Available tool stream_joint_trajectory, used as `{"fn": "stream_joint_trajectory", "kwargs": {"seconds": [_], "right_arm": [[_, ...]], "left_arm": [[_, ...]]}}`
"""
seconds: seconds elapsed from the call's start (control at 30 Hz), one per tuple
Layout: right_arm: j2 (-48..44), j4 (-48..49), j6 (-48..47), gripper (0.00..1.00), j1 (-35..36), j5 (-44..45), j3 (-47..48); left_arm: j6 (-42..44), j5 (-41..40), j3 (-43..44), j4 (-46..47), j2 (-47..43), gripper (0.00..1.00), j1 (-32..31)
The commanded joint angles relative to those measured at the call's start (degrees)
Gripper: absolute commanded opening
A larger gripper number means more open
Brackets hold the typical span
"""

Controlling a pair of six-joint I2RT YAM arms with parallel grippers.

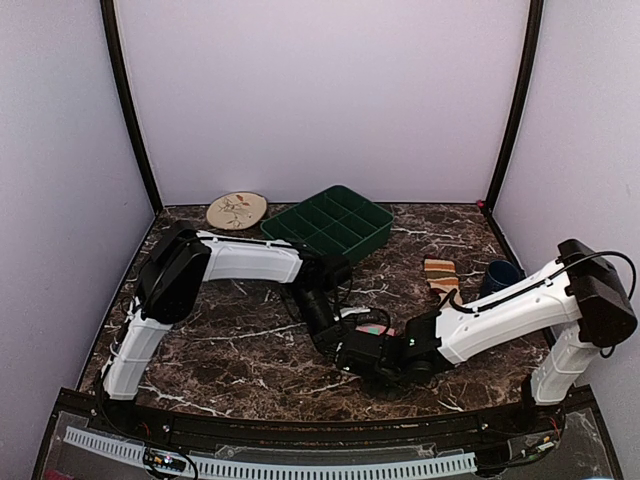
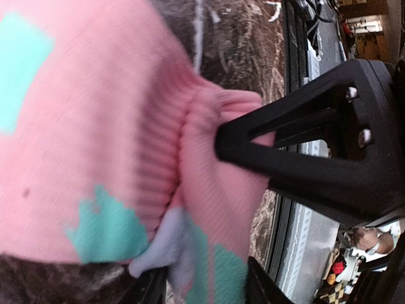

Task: Roll the socks
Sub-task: Roll the sock at the center of the board.

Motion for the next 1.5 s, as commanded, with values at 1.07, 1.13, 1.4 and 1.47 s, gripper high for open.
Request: {"fn": "stream_joint_trajectory", "kwargs": {"seconds": [1.07,1.13,1.4,1.47], "right_arm": [[3.29,-1.25,1.25,0.0,-7.58,-9.1,6.21],[2.87,-1.55,1.73,0.0,-8.78,-11.05,6.42],[1.94,-3.3,2.43,0.0,-12.45,-18.69,7.11],[1.74,-3.51,2.42,0.0,-13.65,-20.81,7.01]], "left_arm": [[-8.47,-19.94,-28.11,25.58,-14.45,0.46,8.41],[-8.88,-21.6,-29.89,28.28,-15.96,0.46,8.41],[-9.48,-26.71,-37.33,40.0,-22.12,0.46,6.95],[-9.05,-28.49,-39.09,42.67,-23.26,0.46,5.79]]}}
